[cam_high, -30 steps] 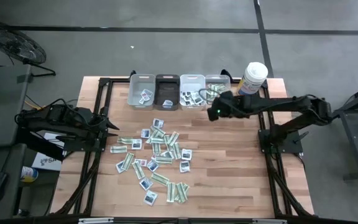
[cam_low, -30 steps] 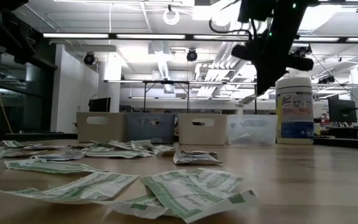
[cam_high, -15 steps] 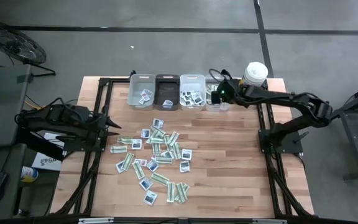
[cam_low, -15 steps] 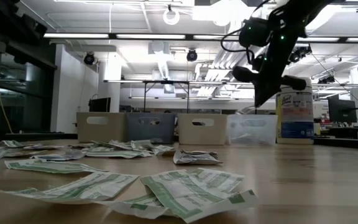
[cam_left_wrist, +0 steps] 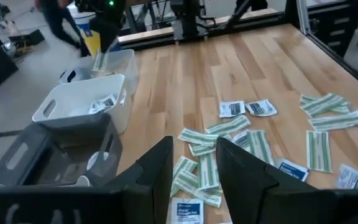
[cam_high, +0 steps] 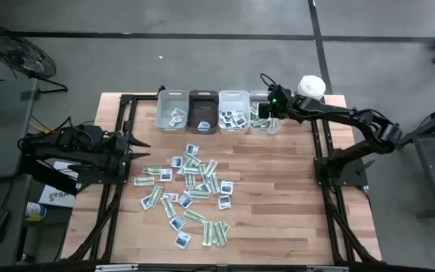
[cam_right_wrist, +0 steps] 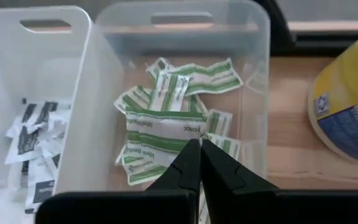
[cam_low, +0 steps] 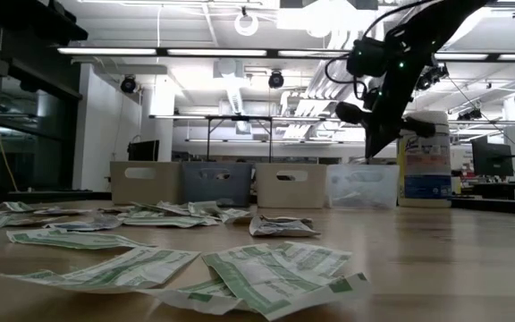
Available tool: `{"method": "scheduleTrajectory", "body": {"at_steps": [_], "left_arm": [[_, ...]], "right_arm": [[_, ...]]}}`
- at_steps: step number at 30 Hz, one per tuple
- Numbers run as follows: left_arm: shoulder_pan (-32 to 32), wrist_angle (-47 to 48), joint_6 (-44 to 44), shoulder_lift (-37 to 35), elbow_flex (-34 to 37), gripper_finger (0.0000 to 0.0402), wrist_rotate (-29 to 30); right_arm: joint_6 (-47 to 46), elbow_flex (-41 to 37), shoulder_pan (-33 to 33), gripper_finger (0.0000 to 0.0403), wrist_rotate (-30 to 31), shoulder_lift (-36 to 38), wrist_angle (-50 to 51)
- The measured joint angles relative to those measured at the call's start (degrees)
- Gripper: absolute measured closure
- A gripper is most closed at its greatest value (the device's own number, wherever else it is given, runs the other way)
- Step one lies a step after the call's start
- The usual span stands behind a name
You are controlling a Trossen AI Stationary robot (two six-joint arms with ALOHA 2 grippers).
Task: Pick & Place First Aid Supplies
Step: Put the green bandage into the transparent bin, then put the black towelette pack into the white bin
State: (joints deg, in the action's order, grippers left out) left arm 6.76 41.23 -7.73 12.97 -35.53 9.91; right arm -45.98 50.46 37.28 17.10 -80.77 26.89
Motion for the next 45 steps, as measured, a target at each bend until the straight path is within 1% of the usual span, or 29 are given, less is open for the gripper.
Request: {"method": "scheduleTrajectory", "body": {"at_steps": [6, 9, 13, 17, 21, 25, 28, 31, 36, 41, 45], "left_arm": [[0.0, 0.6, 4.4, 0.0, 0.0, 0.0283, 0.2], [0.0, 1.0, 7.4, 0.0, 0.0, 0.0283, 0.2], [0.0, 0.9, 10.4, 0.0, 0.0, 0.0283, 0.3], [0.0, 0.9, 10.8, 0.0, 0.0, 0.0283, 0.3], [0.0, 0.9, 10.8, 0.0, 0.0, 0.0283, 0.3], [0.0, 0.9, 10.8, 0.0, 0.0, 0.0283, 0.3], [0.0, 0.9, 10.8, 0.0, 0.0, 0.0283, 0.3], [0.0, 1.0, 10.8, 0.0, 0.0, 0.0283, 0.3], [0.0, 1.0, 10.8, 0.0, 0.0, 0.0283, 0.3], [0.0, 1.2, 10.8, 0.0, 0.0, 0.0283, 0.2], [0.0, 1.4, 10.8, 0.0, 0.0, 0.0283, 0.1]], "right_arm": [[1.5, 0.0, 0.4, 0.0401, -3.1, -2.5, -0.3], [1.5, 0.0, 0.4, 0.0389, -4.6, -2.9, -0.2], [3.5, 0.0, 0.4, 0.0351, -6.7, -2.9, -0.4], [4.0, 0.0, 0.6, 0.0297, -7.8, -2.9, -0.8], [6.6, 0.0, 1.7, 0.0249, -11.1, -2.1, -1.0], [11.8, 0.0, 1.9, 0.0224, -13.8, -0.1, -1.4], [16.9, 0.0, 1.0, 0.022, -18.6, 1.7, -2.2], [21.4, 0.0, -1.6, 0.022, -22.9, 2.8, -2.3], [25.6, 0.0, -8.6, 0.0219, -25.1, 3.0, -3.5], [31.1, 0.0, -17.8, 0.0219, -25.1, 3.0, -6.5], [34.8, 0.1, -25.6, 0.0219, -21.6, 2.7, -9.7]]}}
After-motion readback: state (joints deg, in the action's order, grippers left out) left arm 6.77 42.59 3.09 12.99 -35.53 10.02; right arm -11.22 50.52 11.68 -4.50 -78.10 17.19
